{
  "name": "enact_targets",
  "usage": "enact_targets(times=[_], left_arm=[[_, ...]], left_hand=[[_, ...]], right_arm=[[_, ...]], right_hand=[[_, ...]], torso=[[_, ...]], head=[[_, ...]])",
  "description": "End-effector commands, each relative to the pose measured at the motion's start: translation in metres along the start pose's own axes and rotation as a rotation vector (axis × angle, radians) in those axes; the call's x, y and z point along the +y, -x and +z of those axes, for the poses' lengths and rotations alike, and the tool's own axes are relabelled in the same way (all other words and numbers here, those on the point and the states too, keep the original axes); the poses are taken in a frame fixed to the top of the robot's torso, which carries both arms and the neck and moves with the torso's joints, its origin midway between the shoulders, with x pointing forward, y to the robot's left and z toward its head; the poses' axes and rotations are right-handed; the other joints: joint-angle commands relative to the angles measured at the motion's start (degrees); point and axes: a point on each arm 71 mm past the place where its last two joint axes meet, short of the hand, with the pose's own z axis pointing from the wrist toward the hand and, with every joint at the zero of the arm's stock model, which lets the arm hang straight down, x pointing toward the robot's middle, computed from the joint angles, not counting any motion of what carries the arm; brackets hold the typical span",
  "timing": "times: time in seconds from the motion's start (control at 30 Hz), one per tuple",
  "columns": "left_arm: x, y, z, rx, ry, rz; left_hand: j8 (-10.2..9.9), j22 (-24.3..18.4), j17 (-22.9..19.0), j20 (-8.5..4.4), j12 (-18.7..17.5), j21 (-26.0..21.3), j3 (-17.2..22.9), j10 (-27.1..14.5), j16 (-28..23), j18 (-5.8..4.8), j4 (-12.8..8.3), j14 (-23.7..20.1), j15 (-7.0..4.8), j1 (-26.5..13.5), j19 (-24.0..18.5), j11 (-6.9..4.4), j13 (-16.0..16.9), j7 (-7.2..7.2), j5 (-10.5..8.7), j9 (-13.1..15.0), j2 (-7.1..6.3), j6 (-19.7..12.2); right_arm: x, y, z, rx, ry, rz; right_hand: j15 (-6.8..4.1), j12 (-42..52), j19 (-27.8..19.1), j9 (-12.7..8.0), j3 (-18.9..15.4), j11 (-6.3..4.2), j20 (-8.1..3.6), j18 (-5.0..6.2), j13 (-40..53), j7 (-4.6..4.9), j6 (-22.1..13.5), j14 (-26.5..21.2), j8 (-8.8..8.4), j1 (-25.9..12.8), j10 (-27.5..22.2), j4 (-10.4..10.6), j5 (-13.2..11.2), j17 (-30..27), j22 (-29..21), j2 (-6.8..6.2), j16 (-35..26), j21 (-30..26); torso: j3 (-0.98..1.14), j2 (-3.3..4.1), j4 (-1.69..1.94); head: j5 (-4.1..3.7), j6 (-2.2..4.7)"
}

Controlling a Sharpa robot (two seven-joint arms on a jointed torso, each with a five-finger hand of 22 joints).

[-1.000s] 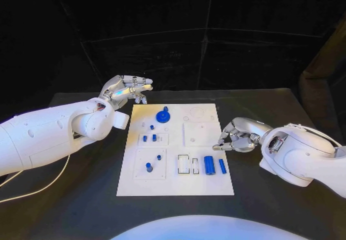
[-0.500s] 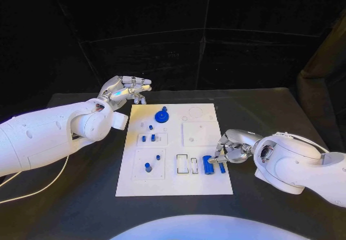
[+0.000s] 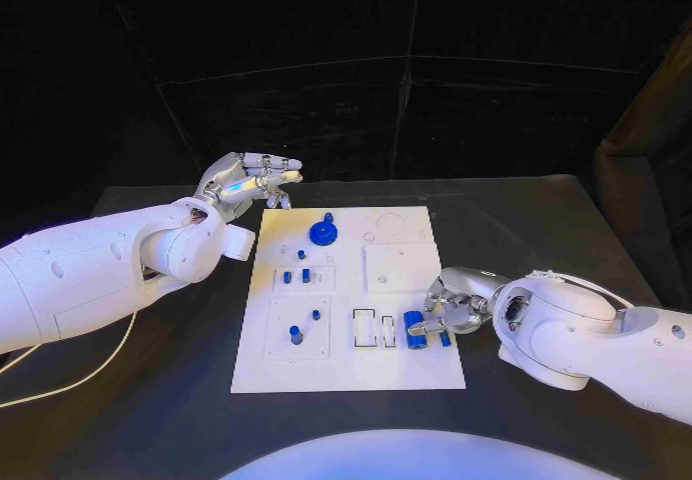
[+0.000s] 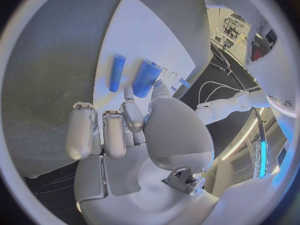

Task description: Assemble the parts on the task board

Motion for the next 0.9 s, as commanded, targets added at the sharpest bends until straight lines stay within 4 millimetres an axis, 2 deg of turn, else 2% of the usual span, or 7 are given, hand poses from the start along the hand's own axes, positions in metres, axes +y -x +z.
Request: enact_targets(times=[0.03,0.13,0.4,0.53,0.7,0.9], left_arm=[[-0.001,-0.001,0.000,0.012,-0.005,-0.009],[-0.001,0.000,-0.001,0.011,-0.004,-0.009],[-0.001,0.000,-0.001,0.015,-0.003,-0.010],[-0.001,0.000,-0.001,0.015,-0.002,-0.011],[-0.001,0.001,-0.002,0.015,-0.001,-0.011],[-0.001,0.001,-0.002,0.015,-0.001,-0.011]], left_hand=[[0.2,-0.1,-0.1,0.13,0.2,-0.3,-0.4,-0.4,-0.3,0.39,0.0,-0.5,-0.01,0.0,-0.2,0.05,0.1,0.24,0.02,0.0,0.30,-0.1],[0.2,-0.1,-0.1,0.13,0.2,-0.3,-0.4,-0.4,-0.3,0.39,0.0,-0.5,-0.01,0.0,-0.2,0.05,0.1,0.24,0.02,0.0,0.30,-0.1],[0.2,-0.1,-0.2,0.14,0.2,-0.3,-0.4,-0.4,-0.3,0.38,0.1,-0.5,0.01,-0.1,-0.2,0.07,0.1,0.26,0.01,-0.1,0.31,-0.2],[0.2,-0.1,-0.2,0.14,0.2,-0.3,-0.4,-0.4,-0.3,0.38,0.1,-0.5,0.01,-0.1,-0.2,0.07,0.1,0.26,0.01,-0.1,0.31,-0.2],[0.2,-0.1,-0.2,0.14,0.2,-0.3,-0.4,-0.4,-0.3,0.38,0.1,-0.5,0.01,-0.1,-0.2,0.07,0.1,0.26,0.01,-0.1,0.31,-0.2],[0.2,-0.1,-0.2,0.14,0.2,-0.3,-0.4,-0.4,-0.3,0.38,0.1,-0.5,0.01,-0.1,-0.2,0.07,0.1,0.26,0.01,-0.1,0.31,-0.2]], right_arm=[[0.001,-0.004,0.003,0.021,-0.012,-0.033],[0.003,-0.006,0.006,0.020,-0.012,-0.044],[0.006,-0.012,0.011,0.030,-0.025,-0.057],[0.006,-0.014,0.012,0.026,-0.035,-0.052],[0.006,-0.013,0.011,-0.001,-0.037,-0.033],[0.008,-0.009,0.002,-0.050,-0.029,0.040]], right_hand=[[-0.27,0.0,0.4,0.1,-0.2,0.13,-0.09,-1.17,0.1,-0.04,-0.4,3.4,0.39,-0.1,-0.2,-0.1,0.2,0.3,0.1,0.13,0.3,0.4],[-0.27,0.0,0.4,0.1,-0.2,0.13,-0.09,-1.17,0.1,-0.04,-0.4,3.4,0.39,-0.1,-0.2,-0.1,0.2,0.3,0.1,0.13,0.3,0.4],[-0.24,0.0,0.4,0.1,-0.1,0.15,-0.06,-1.17,0.1,-0.03,-0.4,3.4,0.54,0.0,-0.3,-0.1,0.2,0.4,0.2,0.39,0.4,0.4],[-0.23,0.2,0.4,0.3,0.0,0.13,-0.01,-1.18,0.6,-0.06,-0.4,3.3,0.97,0.7,-0.3,-0.3,0.4,0.4,0.2,0.93,0.4,0.4],[-0.27,0.4,0.4,0.6,0.2,0.06,-0.01,-1.17,1.4,-0.13,-0.4,3.3,1.80,2.6,-0.3,-0.8,2.5,0.6,0.3,1.93,0.4,0.5],[-0.35,0.4,0.4,0.8,-0.3,-0.02,-0.11,-1.21,2.1,-0.22,-0.5,3.4,2.61,3.7,-0.2,-0.8,6.3,0.8,0.6,2.85,0.5,0.6]], torso=[[-0.05,0.01,-0.04],[-0.01,0.03,-0.05],[-0.04,-0.03,0.09],[0.00,-0.06,0.02],[-0.02,-0.07,-0.01],[-0.02,-0.06,-0.03]], head=[[-0.33,0.04],[-0.27,-0.01],[-0.26,-0.02],[-0.21,0.00],[-0.22,0.07],[-0.20,0.21]])
